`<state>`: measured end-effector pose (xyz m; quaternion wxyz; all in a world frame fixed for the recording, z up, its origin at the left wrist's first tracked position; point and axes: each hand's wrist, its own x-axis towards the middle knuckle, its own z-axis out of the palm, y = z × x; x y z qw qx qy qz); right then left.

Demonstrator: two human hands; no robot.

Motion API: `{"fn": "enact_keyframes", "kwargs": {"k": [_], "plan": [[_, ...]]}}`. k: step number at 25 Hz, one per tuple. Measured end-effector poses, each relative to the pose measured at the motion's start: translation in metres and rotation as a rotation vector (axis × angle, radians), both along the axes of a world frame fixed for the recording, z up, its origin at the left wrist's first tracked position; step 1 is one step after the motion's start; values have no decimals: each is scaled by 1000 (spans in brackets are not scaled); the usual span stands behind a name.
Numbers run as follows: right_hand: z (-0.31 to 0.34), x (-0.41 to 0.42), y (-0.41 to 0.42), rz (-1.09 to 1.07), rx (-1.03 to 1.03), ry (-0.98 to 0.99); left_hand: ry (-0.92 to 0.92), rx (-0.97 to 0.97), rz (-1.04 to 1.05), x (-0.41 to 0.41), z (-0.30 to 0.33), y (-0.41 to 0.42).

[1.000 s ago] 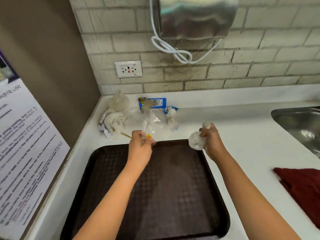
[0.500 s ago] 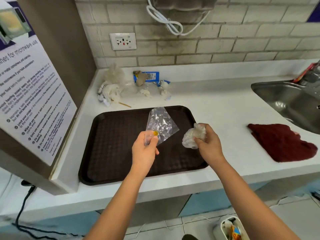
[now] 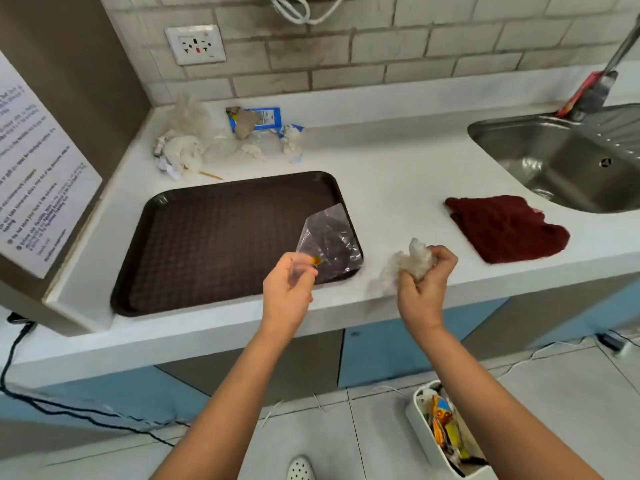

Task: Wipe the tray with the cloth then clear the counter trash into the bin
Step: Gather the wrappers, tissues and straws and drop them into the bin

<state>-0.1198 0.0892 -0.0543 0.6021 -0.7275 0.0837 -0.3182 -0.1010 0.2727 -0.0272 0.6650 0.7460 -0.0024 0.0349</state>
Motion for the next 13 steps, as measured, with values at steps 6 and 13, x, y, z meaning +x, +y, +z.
{"fn": "enact_keyframes", "kwargs": {"k": [6, 13], "plan": [[-66, -84, -115, -184, -43, 131, 205, 113, -192, -84, -62, -102], [-194, -213, -198, -263, 228, 624, 642, 388, -364, -189, -177, -176]]}}
